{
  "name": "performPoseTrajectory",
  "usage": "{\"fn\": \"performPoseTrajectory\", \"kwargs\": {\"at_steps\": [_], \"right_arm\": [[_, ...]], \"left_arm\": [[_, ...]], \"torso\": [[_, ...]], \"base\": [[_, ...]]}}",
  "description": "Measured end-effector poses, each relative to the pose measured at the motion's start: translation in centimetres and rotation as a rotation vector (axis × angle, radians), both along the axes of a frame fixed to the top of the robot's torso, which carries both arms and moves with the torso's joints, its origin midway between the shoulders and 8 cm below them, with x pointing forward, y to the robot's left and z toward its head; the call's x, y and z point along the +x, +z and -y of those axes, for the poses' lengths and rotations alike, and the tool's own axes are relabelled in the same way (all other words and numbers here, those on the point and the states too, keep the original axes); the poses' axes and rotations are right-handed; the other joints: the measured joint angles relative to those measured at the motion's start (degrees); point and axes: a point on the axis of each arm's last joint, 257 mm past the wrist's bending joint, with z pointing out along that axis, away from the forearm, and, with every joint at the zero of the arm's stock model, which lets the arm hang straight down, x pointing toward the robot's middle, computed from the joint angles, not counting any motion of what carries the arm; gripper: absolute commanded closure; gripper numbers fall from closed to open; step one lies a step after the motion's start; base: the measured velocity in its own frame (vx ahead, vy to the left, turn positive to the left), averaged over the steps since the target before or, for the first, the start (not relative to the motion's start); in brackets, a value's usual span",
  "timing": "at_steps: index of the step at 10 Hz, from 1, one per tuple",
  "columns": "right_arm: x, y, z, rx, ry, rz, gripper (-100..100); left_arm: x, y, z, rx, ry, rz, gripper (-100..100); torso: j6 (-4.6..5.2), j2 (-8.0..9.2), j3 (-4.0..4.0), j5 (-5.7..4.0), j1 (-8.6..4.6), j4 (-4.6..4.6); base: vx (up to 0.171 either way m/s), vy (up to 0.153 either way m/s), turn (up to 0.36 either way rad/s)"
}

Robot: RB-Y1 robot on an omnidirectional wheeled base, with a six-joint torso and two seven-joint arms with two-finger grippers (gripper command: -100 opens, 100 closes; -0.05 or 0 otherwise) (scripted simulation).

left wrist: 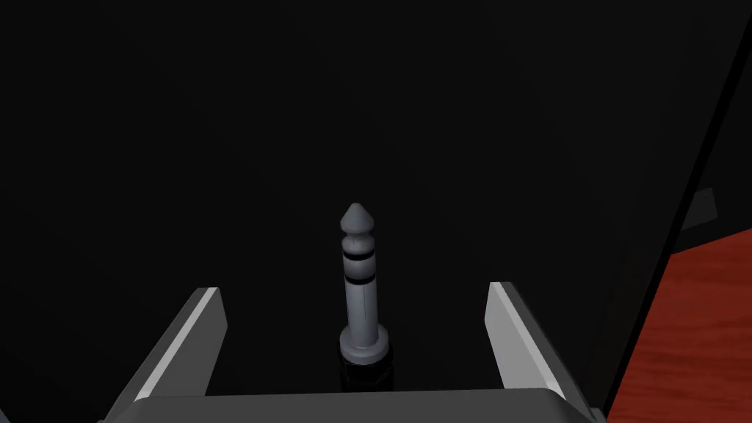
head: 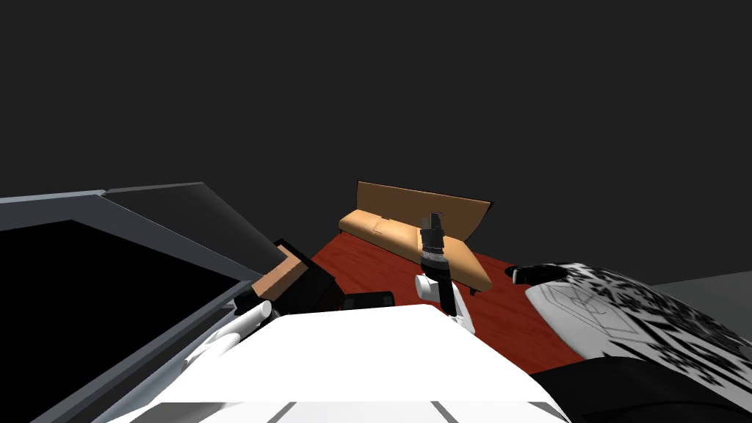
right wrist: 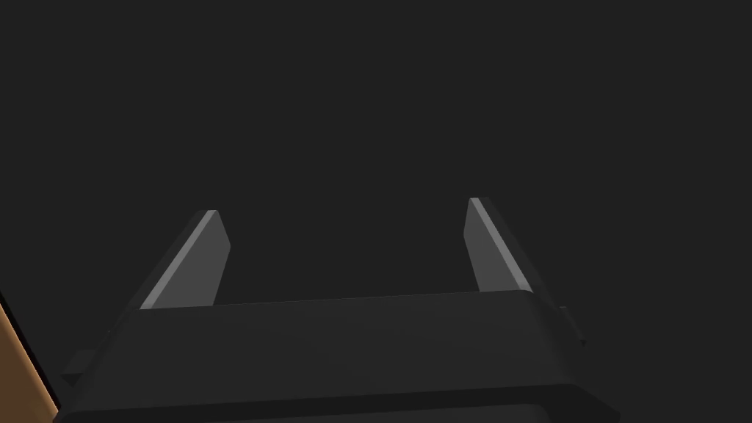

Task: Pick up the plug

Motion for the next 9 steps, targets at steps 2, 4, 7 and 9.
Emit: {"fn": "performPoseTrajectory", "kwargs": {"at_steps": [2, 4, 7, 9], "right_arm": [[0.0, 0.0, 0.0, 0.0, 0.0, 0.0, 0], [0.0, -0.01, 0.0, 0.0, 0.0, 0.0, 0], [0.0, -0.01, 0.0, 0.0, 0.0, 0.0, 0], [0.0, -0.01, 0.0, 0.0, 0.0, 0.0, 0]], "left_arm": [[0.2, -0.54, 0.54, 0.001, 0.026, -0.001, -100], [0.25, -0.57, 0.56, 0.001, 0.029, 0.0, 100], [0.22, -0.6, 0.64, -0.001, 0.033, 0.0, 100], [0.21, -0.6, 0.63, -0.001, 0.033, 0.0, 100]], "torso": [[0.04, 0.03, -0.01, 0.22, 0.15, -0.03], [0.0, -0.29, -0.19, 0.24, 0.13, -0.1], [0.04, -0.41, -0.26, 0.27, 0.24, -0.14], [0.05, -0.42, -0.27, 0.27, 0.24, -0.14]], "base": [[-0.077, 0.041, -0.116], [-0.007, 0.0, 0.003], [0.0, 0.0, 0.0], [0.036, -0.015, 0.124]]}}
